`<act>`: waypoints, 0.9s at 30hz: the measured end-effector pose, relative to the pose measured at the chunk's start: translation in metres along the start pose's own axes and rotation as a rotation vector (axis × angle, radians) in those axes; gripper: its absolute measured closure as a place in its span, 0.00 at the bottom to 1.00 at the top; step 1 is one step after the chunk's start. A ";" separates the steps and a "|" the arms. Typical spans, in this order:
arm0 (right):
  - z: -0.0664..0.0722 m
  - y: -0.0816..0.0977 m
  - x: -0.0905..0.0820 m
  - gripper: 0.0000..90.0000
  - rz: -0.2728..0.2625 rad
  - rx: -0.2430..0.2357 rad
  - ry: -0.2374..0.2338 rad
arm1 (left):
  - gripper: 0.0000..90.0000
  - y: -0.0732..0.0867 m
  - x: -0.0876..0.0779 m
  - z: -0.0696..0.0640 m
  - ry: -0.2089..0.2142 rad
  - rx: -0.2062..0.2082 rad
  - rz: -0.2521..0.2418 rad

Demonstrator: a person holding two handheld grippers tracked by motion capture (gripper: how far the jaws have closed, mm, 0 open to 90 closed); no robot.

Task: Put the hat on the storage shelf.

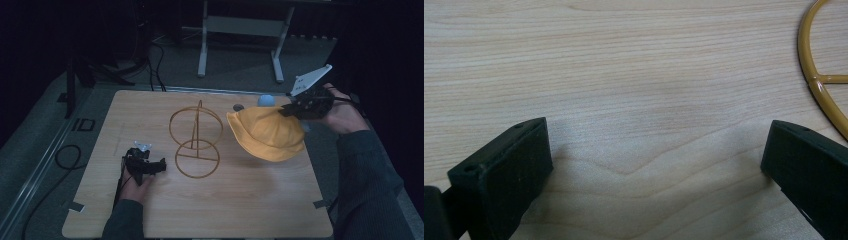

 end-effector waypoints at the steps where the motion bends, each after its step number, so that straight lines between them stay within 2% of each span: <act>1: 0.000 -0.001 -0.001 0.95 -0.005 -0.002 0.000 | 0.00 0.000 0.000 0.000 0.000 0.000 0.000; 20: 0.003 -0.027 -0.016 0.94 -0.073 -0.034 0.004 | 0.00 0.000 0.000 0.000 0.001 -0.002 -0.001; 27: 0.007 -0.037 -0.016 0.95 -0.084 -0.054 0.001 | 0.00 0.000 0.000 0.000 0.000 -0.002 -0.002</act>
Point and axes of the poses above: each handheld gripper's, and its own axes: x roughly forward along the jaws, y roughly out of its underside, z roughly to its left, the point moved 7 cm from there along x, roughly forward along the jaws, and after that the axes turned 11 degrees about -y, right-handed, at the moved point
